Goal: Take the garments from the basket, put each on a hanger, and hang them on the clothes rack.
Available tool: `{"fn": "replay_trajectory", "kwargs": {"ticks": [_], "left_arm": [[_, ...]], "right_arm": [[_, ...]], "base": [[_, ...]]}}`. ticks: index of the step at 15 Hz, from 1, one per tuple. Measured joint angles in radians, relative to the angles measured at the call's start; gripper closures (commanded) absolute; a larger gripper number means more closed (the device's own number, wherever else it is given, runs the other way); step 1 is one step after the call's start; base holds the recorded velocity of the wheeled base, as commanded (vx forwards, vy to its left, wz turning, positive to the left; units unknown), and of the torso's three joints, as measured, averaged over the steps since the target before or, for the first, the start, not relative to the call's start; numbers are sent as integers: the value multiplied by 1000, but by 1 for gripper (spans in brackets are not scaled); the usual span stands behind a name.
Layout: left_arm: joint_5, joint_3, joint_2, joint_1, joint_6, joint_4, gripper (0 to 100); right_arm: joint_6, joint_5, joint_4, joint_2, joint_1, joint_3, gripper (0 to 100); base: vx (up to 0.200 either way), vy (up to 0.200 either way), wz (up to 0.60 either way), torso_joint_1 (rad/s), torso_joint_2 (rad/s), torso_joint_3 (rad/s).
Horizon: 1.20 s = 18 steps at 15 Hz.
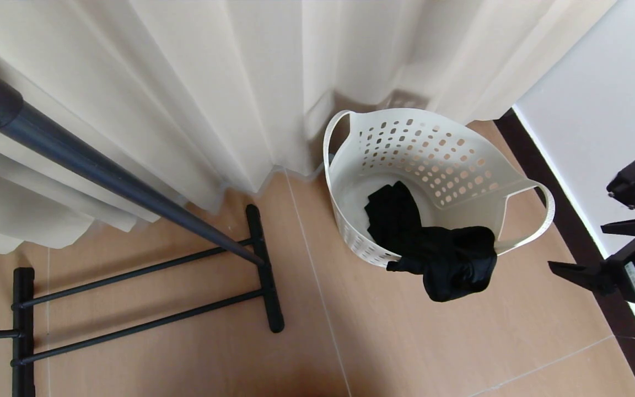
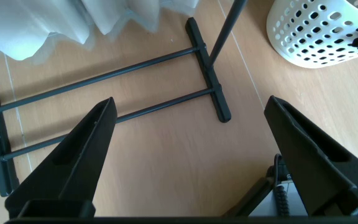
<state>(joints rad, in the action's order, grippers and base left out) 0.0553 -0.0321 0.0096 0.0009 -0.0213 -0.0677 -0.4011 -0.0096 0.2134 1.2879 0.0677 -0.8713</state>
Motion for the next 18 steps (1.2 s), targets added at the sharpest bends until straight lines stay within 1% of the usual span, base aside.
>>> {"fn": "replay_trajectory", "kwargs": {"ticks": [1, 3, 4, 5, 6, 8, 12, 18], "left_arm": [[0, 0, 0, 0, 0, 0, 0], [1, 0, 0, 0, -2, 0, 0], [1, 0, 0, 0, -4, 0, 0], [1, 0, 0, 0, -4, 0, 0], [1, 0, 0, 0, -4, 0, 0], [1, 0, 0, 0, -4, 0, 0], [1, 0, 0, 0, -4, 0, 0], [1, 0, 0, 0, -2, 0, 0]], "right_arm": [[77, -22, 42, 25, 14, -6, 0], [320, -61, 141, 60, 46, -7, 0], [410, -70, 166, 78, 56, -4, 0], [498, -76, 176, 107, 65, -1, 0], [539, -77, 179, 137, 69, 3, 0], [556, -74, 162, 190, 72, 8, 0], [561, -74, -33, 300, 72, 55, 0], [557, -77, -244, 481, 59, 59, 0]], "base": [[0, 0, 0, 0, 0, 0], [0, 0, 0, 0, 0, 0], [0, 0, 0, 0, 0, 0], [0, 0, 0, 0, 0, 0], [0, 0, 0, 0, 0, 0], [0, 0, 0, 0, 0, 0], [0, 0, 0, 0, 0, 0], [0, 0, 0, 0, 0, 0]]}}
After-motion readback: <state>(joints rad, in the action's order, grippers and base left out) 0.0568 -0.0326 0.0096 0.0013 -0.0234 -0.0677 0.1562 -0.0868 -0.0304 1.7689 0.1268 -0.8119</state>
